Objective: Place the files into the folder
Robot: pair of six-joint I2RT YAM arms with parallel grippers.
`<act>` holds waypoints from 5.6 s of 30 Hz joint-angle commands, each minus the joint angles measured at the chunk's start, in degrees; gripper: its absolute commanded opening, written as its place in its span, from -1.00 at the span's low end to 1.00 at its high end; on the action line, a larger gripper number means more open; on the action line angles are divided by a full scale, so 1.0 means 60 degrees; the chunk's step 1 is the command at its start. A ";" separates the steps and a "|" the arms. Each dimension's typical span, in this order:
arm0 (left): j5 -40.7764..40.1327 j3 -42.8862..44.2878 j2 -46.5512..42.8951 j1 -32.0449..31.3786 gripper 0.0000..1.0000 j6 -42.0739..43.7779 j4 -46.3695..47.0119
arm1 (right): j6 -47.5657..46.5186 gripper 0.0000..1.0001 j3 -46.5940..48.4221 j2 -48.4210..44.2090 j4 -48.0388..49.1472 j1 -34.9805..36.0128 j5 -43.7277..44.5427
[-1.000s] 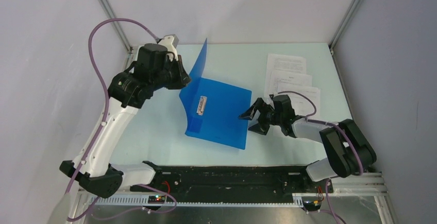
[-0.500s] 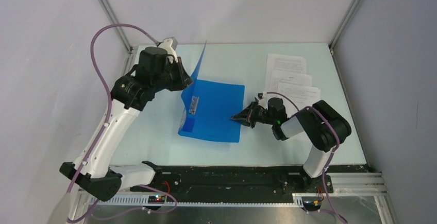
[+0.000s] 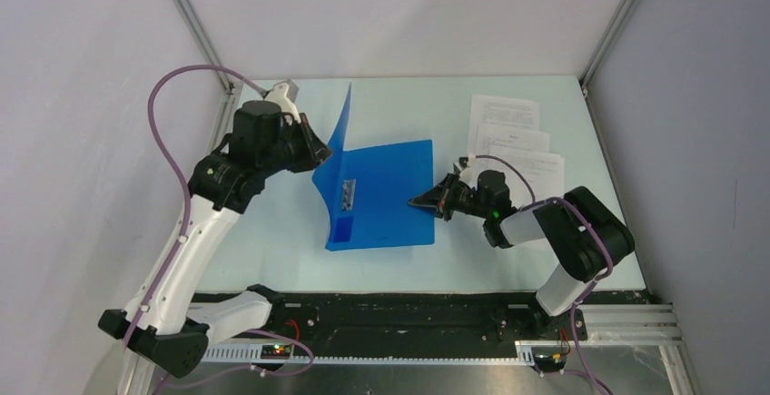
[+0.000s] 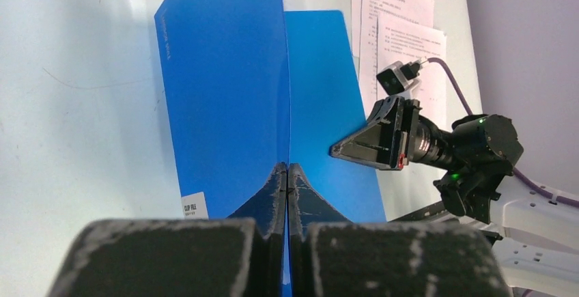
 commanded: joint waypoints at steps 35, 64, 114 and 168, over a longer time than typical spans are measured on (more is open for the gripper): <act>-0.0480 -0.2530 0.1611 0.0524 -0.80 -0.1767 0.1390 | -0.7211 -1.00 0.4251 -0.2426 -1.0679 0.0655 0.1855; -0.0882 -0.4179 0.5639 0.0695 -1.00 -0.1635 0.2962 | -0.7334 -1.00 0.3133 -0.0442 -1.0804 0.0386 0.4370; -0.0877 -0.3035 0.3673 0.1466 -1.00 -0.0023 0.1774 | -0.7832 -0.65 0.4903 -0.0233 -1.3053 0.2268 0.7809; 0.2035 -0.3973 0.0754 0.4404 -1.00 -0.0100 -0.0266 | -0.7694 -0.37 0.4559 0.0081 -1.2552 0.2243 0.7219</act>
